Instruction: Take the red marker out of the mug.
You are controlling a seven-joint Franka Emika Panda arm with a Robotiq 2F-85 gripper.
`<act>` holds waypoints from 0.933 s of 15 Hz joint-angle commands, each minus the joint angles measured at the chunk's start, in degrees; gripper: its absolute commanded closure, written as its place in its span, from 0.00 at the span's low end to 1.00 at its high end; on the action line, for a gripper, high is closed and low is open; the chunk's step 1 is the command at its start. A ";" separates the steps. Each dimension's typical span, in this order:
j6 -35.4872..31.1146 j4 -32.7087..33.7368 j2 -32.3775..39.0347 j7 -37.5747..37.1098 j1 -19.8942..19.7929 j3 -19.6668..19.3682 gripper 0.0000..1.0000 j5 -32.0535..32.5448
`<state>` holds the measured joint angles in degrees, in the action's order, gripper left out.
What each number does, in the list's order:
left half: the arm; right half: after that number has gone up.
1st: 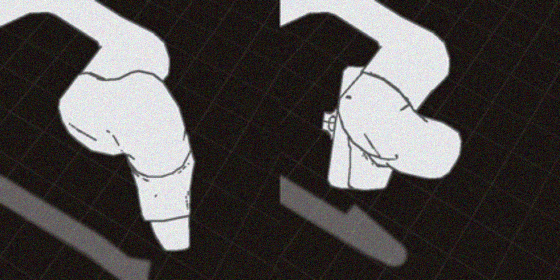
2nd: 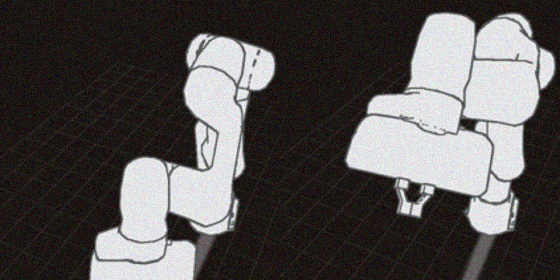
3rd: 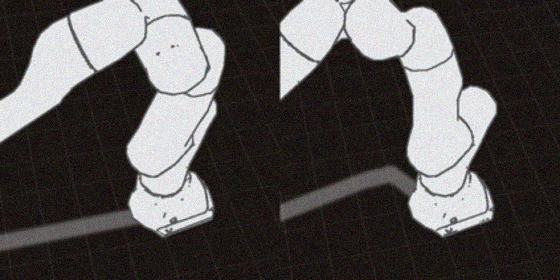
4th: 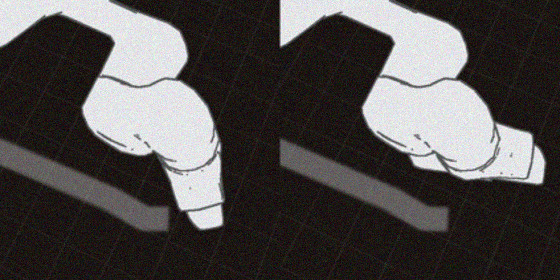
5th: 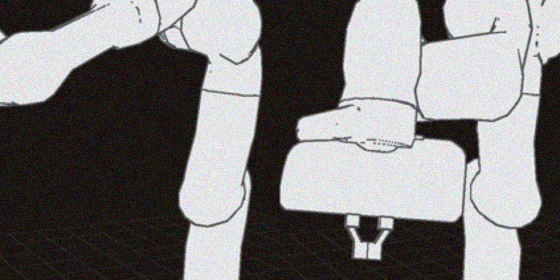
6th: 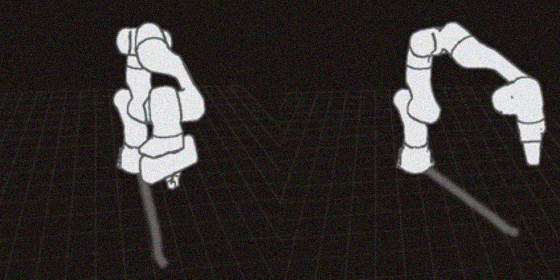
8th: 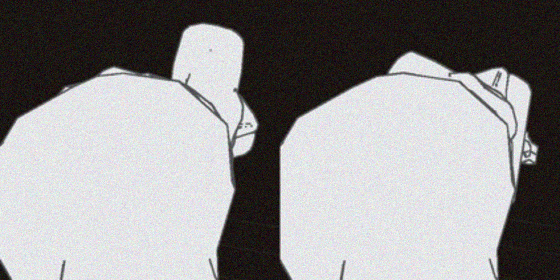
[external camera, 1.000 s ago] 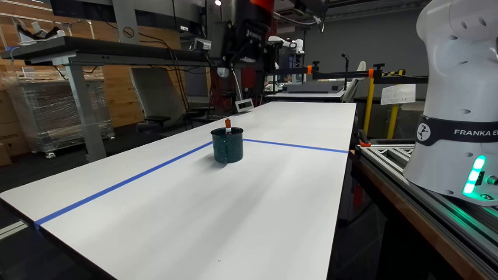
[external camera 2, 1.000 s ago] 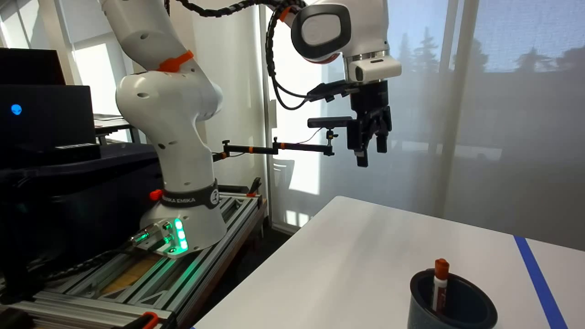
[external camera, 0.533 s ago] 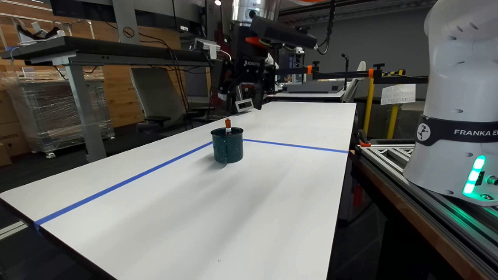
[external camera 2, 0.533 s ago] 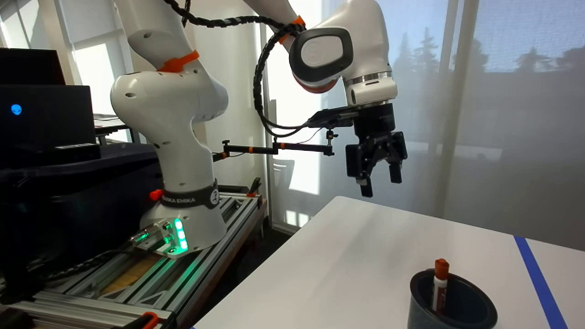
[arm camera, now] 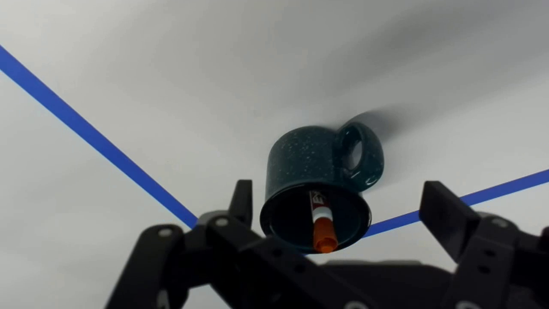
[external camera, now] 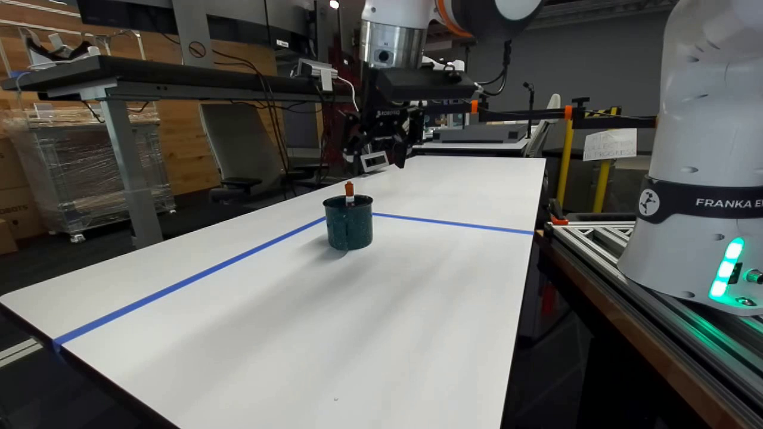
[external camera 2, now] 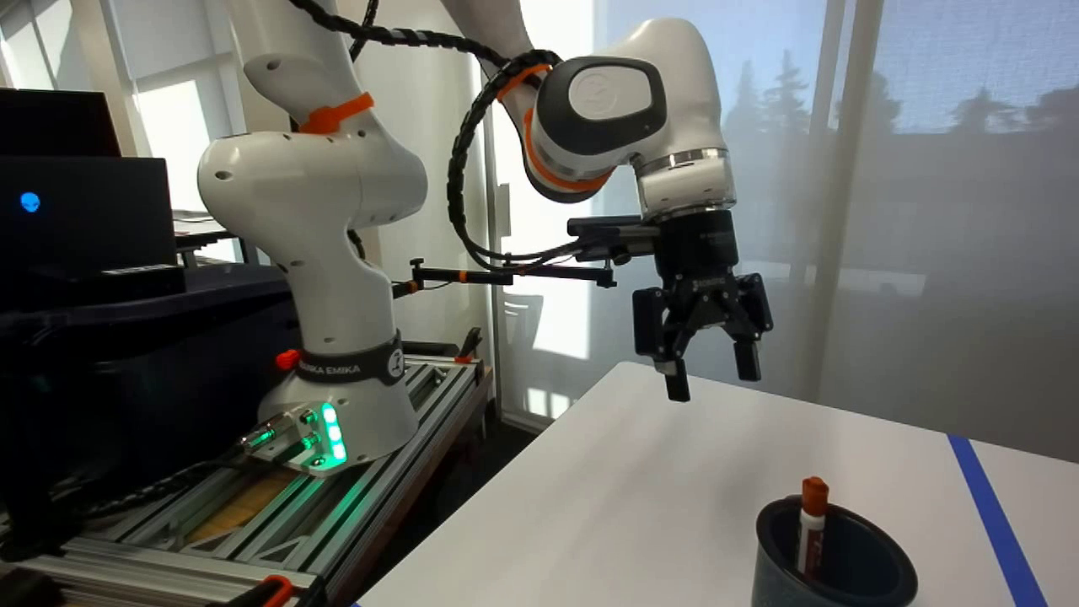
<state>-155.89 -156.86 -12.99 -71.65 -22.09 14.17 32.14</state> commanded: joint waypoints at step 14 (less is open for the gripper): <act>2.69 12.68 16.20 -42.10 -8.83 3.38 0.00 45.60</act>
<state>-154.99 -147.49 -0.73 -107.12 -31.24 17.05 72.24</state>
